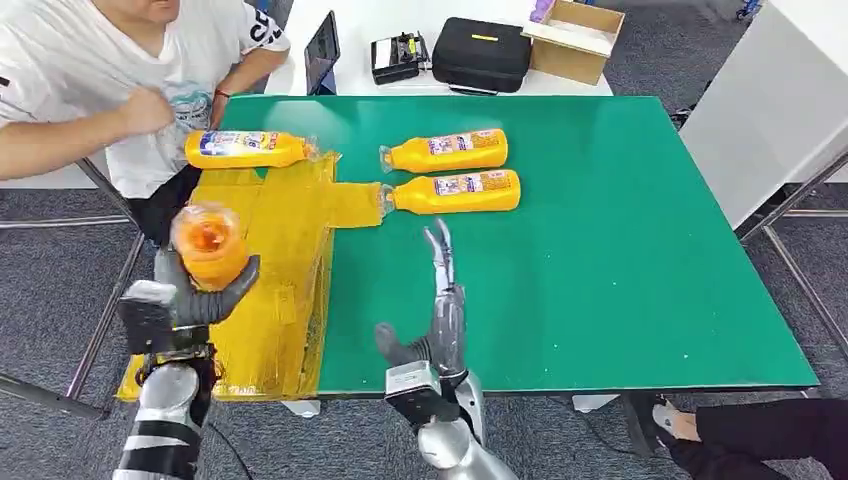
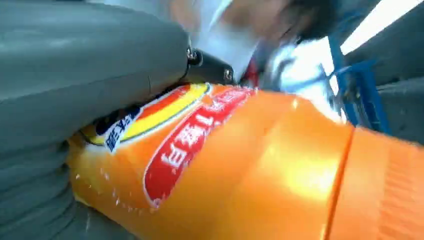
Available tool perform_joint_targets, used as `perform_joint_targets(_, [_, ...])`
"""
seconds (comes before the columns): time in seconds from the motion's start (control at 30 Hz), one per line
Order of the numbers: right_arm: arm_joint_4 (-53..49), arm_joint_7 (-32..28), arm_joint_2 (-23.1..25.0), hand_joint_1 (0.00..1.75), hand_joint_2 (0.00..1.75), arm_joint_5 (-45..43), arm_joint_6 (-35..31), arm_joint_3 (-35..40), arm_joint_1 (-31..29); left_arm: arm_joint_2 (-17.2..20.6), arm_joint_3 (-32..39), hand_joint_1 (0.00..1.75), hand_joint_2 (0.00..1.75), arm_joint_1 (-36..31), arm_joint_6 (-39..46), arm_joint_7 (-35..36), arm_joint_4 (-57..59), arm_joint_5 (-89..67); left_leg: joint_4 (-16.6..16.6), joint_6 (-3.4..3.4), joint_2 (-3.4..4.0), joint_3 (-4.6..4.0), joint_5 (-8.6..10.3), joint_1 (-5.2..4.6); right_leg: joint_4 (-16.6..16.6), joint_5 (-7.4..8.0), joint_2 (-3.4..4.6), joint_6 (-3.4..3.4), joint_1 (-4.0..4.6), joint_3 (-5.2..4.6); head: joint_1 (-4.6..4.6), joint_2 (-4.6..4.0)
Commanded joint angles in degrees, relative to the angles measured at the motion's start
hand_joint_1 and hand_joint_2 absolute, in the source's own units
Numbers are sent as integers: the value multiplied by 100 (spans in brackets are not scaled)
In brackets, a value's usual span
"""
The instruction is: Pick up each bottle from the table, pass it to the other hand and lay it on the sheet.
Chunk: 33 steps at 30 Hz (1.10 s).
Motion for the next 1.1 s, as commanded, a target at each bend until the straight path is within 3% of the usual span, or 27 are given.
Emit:
perform_joint_targets(0.03, [-697, 3, -78, 0, 0, -276, -37, 39, -76, 596, -556, 175, 175, -1738, 1322, 760, 2818, -3459, -3, -1, -9, 19, 0, 3, -2, -6, -17, -18, 7, 26, 0, 0])
perform_joint_targets(0.3, [-467, 20, -102, 0, 0, -425, 395, 72, -108, 933, -905, 175, 175, -2292, 1217, 1192, 4213, -4930, -1, -3, 17, 41, -12, 11, -6, -6, 4, -30, 16, 46, 0, 0])
perform_joint_targets(0.47, [-192, -26, -101, 0, 0, -373, 565, 106, -67, 1207, -749, 175, 175, -2286, 857, 963, 4746, -4838, -7, -4, 24, 35, -7, 7, -8, 0, 15, -20, 10, 33, 0, 0])
perform_joint_targets(0.87, [78, -26, -21, 0, 0, -257, 670, 179, -96, 1195, -357, 175, 175, -2044, -241, 451, 4843, -4222, -1, -2, 23, 33, -13, 12, -8, -5, 11, -25, 16, 35, 0, 0])
perform_joint_targets(1.1, [127, -26, -8, 0, 0, -251, 688, 198, -103, 1197, -356, 175, 175, -1997, -278, 418, 4823, -4196, -5, -4, 18, 27, -9, 8, -6, -4, 10, -22, 8, 30, 0, 0])
